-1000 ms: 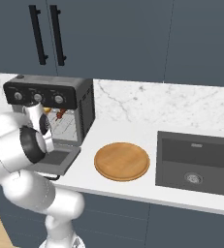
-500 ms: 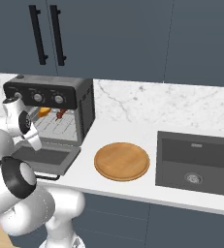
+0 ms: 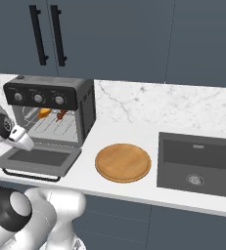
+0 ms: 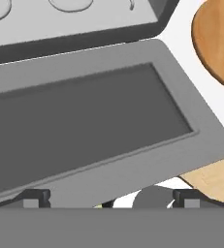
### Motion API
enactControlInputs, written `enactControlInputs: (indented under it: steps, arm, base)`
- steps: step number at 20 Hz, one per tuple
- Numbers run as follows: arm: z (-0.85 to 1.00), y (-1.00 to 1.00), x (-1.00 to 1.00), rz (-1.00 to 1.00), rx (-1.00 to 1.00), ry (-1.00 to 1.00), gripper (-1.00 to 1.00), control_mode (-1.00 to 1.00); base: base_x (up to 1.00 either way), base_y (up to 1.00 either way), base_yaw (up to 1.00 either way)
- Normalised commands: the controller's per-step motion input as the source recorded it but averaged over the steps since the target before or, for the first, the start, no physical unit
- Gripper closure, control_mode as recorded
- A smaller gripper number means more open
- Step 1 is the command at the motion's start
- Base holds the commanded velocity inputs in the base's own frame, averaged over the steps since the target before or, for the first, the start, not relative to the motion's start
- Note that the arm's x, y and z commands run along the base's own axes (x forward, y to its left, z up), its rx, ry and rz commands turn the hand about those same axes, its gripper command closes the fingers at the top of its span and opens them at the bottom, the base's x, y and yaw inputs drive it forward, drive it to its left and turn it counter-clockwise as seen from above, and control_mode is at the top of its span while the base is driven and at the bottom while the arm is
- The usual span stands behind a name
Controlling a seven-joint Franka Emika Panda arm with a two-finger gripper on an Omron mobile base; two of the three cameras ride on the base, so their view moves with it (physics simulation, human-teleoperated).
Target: Pick up the kebab skewer and baguette bread, and place them inside the toaster oven. Close the toaster oven door and start by setting the timer.
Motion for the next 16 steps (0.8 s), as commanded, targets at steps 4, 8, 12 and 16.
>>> enactControlInputs:
  steps: [4, 8, 12, 16]
  arm:
    - [-0.06, 0.26, -0.70, 0.27, -0.05, 0.03, -1.00, -1.00]
    - [-0.28, 0.03, -0.55, 0.19, 0.00, 0.01, -1.00, -1.00]
    - [-0.47, 0.00, -0.44, 0.08, 0.01, 0.00, -1.00, -1.00]
    - [-0.44, 0.00, -0.06, 0.06, 0.03, 0.00, -1.00, -1.00]
  base:
    - [0.00, 0.00, 0.00]
    - [0.00, 0.00, 0.00]
    - [0.00, 0.00, 0.00]
    - [0.00, 0.00, 0.00]
